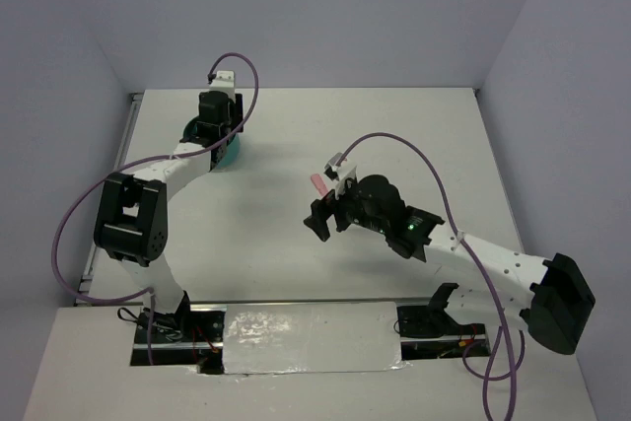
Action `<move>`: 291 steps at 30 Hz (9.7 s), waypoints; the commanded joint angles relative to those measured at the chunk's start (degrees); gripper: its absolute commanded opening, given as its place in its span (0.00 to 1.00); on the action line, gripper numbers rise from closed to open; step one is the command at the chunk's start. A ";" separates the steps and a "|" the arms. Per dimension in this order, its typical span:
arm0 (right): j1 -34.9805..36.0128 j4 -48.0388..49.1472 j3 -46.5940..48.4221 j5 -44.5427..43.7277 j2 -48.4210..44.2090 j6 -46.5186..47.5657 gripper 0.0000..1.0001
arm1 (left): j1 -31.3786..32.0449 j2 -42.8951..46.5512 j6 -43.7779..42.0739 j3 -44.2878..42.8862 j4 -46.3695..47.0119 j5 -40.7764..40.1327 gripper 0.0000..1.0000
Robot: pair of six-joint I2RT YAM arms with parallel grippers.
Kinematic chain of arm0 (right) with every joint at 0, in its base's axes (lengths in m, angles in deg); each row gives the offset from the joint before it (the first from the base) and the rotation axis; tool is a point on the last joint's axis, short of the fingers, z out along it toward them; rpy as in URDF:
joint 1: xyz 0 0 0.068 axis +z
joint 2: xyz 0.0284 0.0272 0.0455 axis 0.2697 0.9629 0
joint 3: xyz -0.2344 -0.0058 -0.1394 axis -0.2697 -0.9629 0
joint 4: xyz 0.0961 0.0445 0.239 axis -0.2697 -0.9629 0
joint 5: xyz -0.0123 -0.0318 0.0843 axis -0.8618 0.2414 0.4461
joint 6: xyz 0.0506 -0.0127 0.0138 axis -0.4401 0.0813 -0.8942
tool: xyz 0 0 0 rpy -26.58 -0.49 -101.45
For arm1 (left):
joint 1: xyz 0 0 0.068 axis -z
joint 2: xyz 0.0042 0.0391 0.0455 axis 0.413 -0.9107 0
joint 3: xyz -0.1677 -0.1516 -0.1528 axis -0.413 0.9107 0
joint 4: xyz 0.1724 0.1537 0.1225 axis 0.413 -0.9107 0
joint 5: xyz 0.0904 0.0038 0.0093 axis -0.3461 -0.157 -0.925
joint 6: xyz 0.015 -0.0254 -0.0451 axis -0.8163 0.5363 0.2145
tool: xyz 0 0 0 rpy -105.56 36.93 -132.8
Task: Sort the stationery into containers
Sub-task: Place the stationery in the storage box, then pick up the stationery from the center of the board, then place the stationery in the storage box, then pick up the stapler from the center of the board, then place the stapler in the storage box.
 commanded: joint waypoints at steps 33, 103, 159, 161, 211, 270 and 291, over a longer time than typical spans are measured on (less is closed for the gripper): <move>-11.24 -22.67 36.46 -3.79 52.20 1.43 0.62 | -0.49 50.81 18.28 10.14 -49.26 16.01 0.99; 9.59 5.21 6.49 -18.74 0.00 -5.43 1.00 | 5.57 33.95 14.86 9.89 -9.13 5.22 0.00; -0.68 -2.60 3.22 -13.02 -5.12 -4.01 1.00 | 0.12 6.84 -3.17 1.19 4.10 0.46 0.71; -6.39 -6.72 5.06 -11.72 -2.67 -7.70 1.00 | 0.99 9.91 -1.77 -1.61 1.21 -1.12 0.82; -21.27 3.95 -4.93 25.60 -9.66 -6.73 0.01 | 7.23 49.49 37.95 15.95 -19.85 47.56 0.99; -16.32 4.06 3.68 43.49 -15.04 -7.36 1.00 | 26.05 46.06 12.06 8.05 -18.60 44.12 0.00; -25.74 5.73 -5.99 38.57 -20.22 -12.46 1.00 | -17.60 21.56 -40.43 3.66 -23.23 73.16 0.00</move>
